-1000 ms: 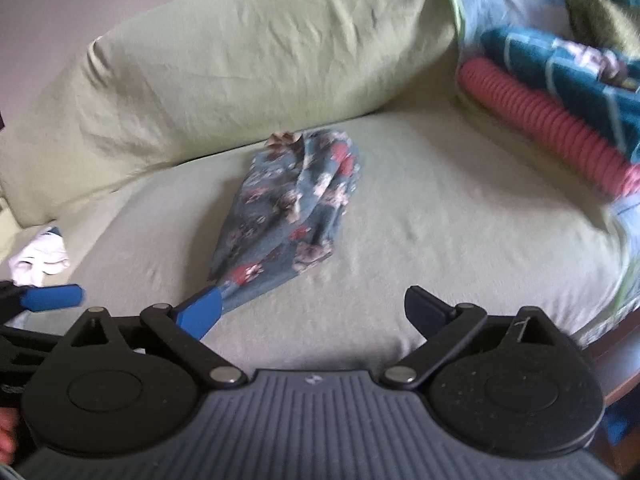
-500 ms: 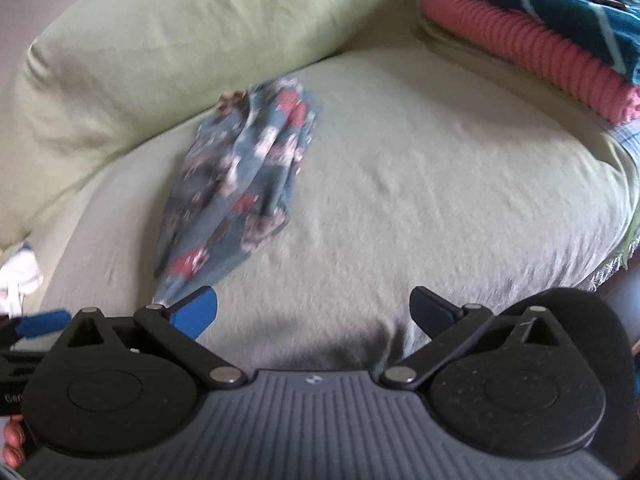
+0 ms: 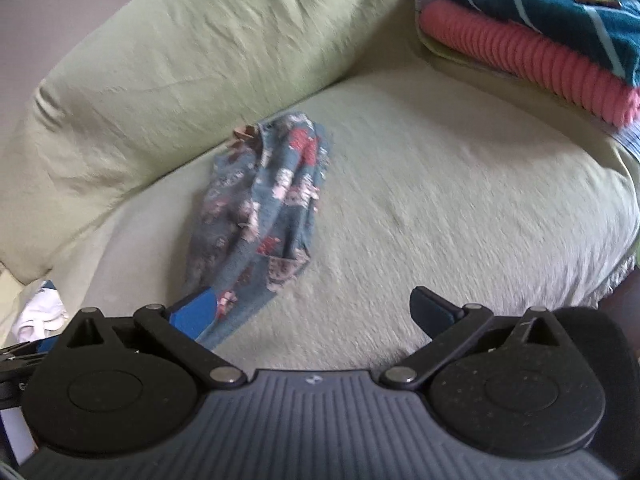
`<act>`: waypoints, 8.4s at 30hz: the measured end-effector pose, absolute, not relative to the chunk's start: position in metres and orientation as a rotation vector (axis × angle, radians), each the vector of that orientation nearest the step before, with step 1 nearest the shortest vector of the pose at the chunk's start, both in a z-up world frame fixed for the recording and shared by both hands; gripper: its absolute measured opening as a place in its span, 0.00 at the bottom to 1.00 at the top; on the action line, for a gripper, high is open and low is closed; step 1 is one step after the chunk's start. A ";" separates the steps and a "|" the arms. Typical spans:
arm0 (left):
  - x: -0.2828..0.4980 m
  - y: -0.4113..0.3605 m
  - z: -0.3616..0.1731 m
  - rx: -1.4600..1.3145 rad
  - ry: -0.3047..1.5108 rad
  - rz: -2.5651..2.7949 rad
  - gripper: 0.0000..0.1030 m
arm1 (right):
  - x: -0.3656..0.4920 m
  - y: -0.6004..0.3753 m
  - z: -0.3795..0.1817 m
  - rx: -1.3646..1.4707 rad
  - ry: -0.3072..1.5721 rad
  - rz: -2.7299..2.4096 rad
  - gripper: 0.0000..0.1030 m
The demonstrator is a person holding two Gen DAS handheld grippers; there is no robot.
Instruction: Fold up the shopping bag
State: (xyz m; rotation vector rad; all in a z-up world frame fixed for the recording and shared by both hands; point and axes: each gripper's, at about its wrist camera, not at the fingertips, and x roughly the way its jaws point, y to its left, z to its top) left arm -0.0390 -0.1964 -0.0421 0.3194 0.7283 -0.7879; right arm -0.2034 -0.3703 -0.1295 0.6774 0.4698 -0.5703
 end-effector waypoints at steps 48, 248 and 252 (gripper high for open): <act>-0.028 -0.211 -0.073 0.476 0.768 -0.739 0.87 | -0.179 -0.364 -0.127 0.403 0.544 -0.563 0.23; -0.024 -0.273 -0.148 1.545 -0.255 -1.510 0.43 | -0.022 -0.385 -0.140 -0.631 0.742 0.486 0.27; 0.002 -0.290 -0.131 1.407 -0.019 -1.633 0.41 | -0.032 -0.384 -0.142 -0.615 0.688 0.449 0.28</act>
